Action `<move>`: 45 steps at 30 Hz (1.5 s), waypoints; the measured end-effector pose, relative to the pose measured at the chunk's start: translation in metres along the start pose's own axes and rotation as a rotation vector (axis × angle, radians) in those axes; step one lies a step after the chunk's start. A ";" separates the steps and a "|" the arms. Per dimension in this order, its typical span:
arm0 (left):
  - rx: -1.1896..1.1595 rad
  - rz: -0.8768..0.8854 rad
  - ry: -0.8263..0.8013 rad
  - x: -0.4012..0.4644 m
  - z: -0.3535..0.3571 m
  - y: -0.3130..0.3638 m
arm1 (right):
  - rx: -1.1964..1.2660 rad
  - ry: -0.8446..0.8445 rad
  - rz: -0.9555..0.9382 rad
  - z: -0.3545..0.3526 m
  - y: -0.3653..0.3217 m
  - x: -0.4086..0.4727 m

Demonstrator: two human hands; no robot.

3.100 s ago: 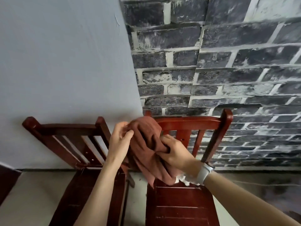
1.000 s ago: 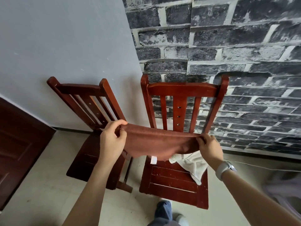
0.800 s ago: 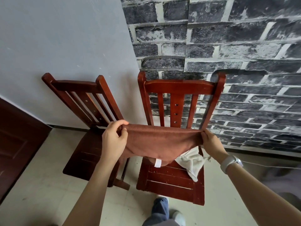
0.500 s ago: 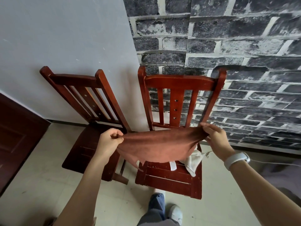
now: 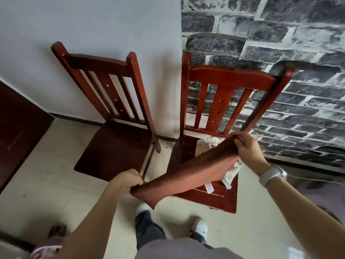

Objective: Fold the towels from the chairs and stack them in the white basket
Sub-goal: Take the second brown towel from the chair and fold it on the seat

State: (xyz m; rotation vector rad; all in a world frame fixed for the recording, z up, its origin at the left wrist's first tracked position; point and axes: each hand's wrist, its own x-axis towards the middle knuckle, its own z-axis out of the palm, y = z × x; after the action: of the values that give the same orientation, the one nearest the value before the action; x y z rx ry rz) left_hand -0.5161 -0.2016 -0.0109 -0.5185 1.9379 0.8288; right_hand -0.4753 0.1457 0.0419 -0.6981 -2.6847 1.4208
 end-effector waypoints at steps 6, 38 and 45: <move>-0.265 0.164 -0.094 0.014 -0.050 -0.036 | -0.027 0.088 -0.025 0.072 -0.049 0.002; -0.128 0.570 0.385 0.031 -0.225 -0.037 | -0.169 -0.143 0.096 0.185 -0.110 0.032; 0.138 0.517 0.620 0.026 -0.223 -0.033 | -0.292 -0.301 -0.038 0.181 -0.129 0.035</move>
State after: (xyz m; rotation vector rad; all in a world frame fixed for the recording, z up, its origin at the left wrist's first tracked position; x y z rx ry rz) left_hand -0.6398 -0.3872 0.0298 -0.1920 2.7499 0.9072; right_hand -0.5960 -0.0436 0.0317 -0.4718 -3.1615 1.2241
